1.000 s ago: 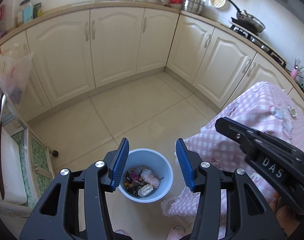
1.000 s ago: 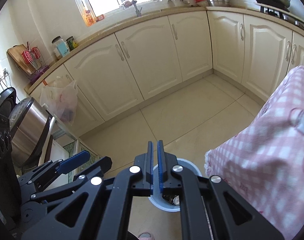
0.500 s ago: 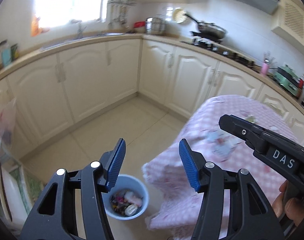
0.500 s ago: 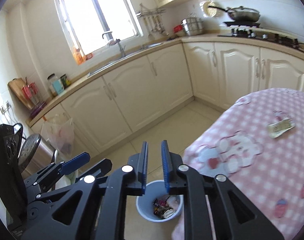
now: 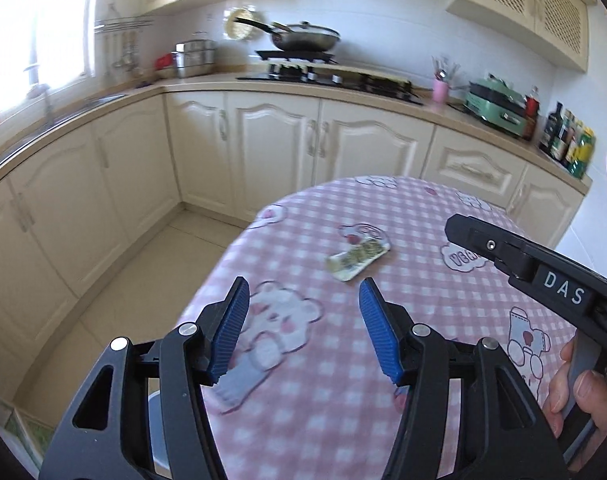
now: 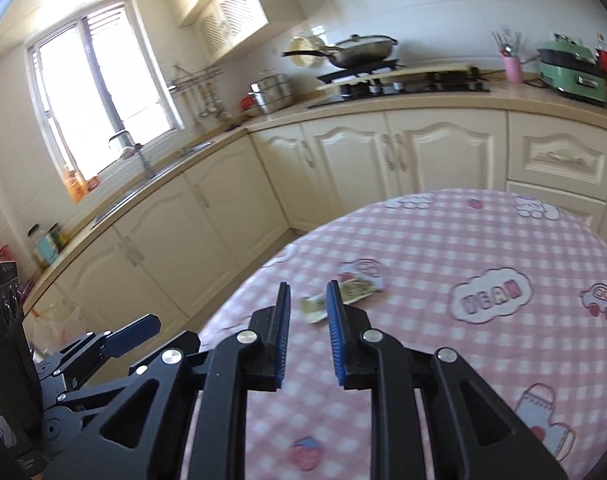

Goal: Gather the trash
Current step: 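Grasp the white-and-green printed wrapper with the left tool, then carry the printed wrapper in the left tool over the blue bucket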

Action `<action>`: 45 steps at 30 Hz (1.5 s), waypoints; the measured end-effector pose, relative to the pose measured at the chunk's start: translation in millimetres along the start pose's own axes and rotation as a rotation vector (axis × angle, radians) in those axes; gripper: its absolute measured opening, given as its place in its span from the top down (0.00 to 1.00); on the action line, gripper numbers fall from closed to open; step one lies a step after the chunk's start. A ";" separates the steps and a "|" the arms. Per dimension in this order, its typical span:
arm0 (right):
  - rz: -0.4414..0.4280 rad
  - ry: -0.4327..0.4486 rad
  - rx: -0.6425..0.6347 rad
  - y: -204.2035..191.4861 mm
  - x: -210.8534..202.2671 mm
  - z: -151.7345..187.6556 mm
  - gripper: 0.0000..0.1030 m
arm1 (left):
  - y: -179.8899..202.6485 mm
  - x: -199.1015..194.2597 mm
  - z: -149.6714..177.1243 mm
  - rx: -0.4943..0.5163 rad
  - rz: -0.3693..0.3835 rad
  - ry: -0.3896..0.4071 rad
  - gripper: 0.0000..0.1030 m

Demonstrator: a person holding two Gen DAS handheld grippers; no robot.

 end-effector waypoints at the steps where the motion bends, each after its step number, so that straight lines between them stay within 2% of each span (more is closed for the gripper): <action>1: 0.010 -0.010 0.018 10.8 5.1 -0.6 0.82 | 7.3 7.2 -1.0 0.015 0.005 -0.009 0.45; 6: 0.034 -0.055 0.071 43.9 31.6 1.0 0.82 | 37.5 52.3 -12.7 0.118 0.015 -0.055 0.45; 11: 0.037 -0.079 0.125 65.5 52.2 1.7 0.81 | 50.6 86.4 -10.1 0.175 0.010 -0.135 0.45; 13: 0.040 -0.084 0.135 70.6 61.4 2.4 0.81 | 50.8 94.8 -9.6 0.205 -0.010 -0.144 0.45; 20: 0.033 -0.095 0.148 74.0 78.6 5.4 0.81 | 57.0 126.7 -11.1 0.245 -0.019 -0.200 0.43; 25: 0.045 -0.110 0.138 74.3 86.6 7.5 0.80 | 58.4 134.9 -18.0 0.243 -0.012 -0.205 0.37; 29: 0.044 -0.110 0.136 73.2 88.0 7.3 0.80 | 58.5 138.0 -20.9 0.241 -0.003 -0.208 0.38; 30: 0.044 -0.108 0.134 72.5 87.7 7.0 0.80 | 59.0 137.5 -20.7 0.241 0.004 -0.207 0.45; 31: 0.045 -0.106 0.133 72.0 87.2 6.7 0.80 | 59.3 137.4 -21.1 0.241 0.011 -0.206 0.60; 32: 0.045 -0.104 0.132 71.7 87.0 6.3 0.80 | 60.1 137.5 -21.7 0.242 0.018 -0.204 0.68; 33: 0.044 -0.102 0.132 71.6 86.4 6.7 0.80 | 61.7 136.8 -21.3 0.244 0.031 -0.205 0.82; 34: 0.043 -0.102 0.132 71.2 86.2 6.6 0.80 | 62.5 136.4 -21.5 0.246 0.029 -0.201 0.90; 35: 0.043 -0.101 0.131 71.0 86.0 6.3 0.80 | 63.0 133.8 -21.3 0.250 0.020 -0.192 0.94; 36: 0.039 -0.101 0.131 70.5 85.4 5.9 0.80 | 63.0 131.8 -21.2 0.247 0.021 -0.184 0.97; 40: 0.006 -0.097 0.124 59.7 78.5 5.8 0.80 | 53.0 110.1 -17.5 0.217 0.042 -0.159 0.98; 45: -0.027 -0.088 0.043 20.4 65.2 10.4 0.80 | 15.1 67.0 -8.9 0.143 0.045 -0.118 0.98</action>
Point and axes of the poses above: each gripper's, at about its wrist camera, not at the fingertips, and x roughly the way its jaws point, y to its right, z to its underside, the point moved 8 cm from there along x, roughly the way its jaws point, and after that the axes turned 6 degrees about -y, right-handed, at the moved point
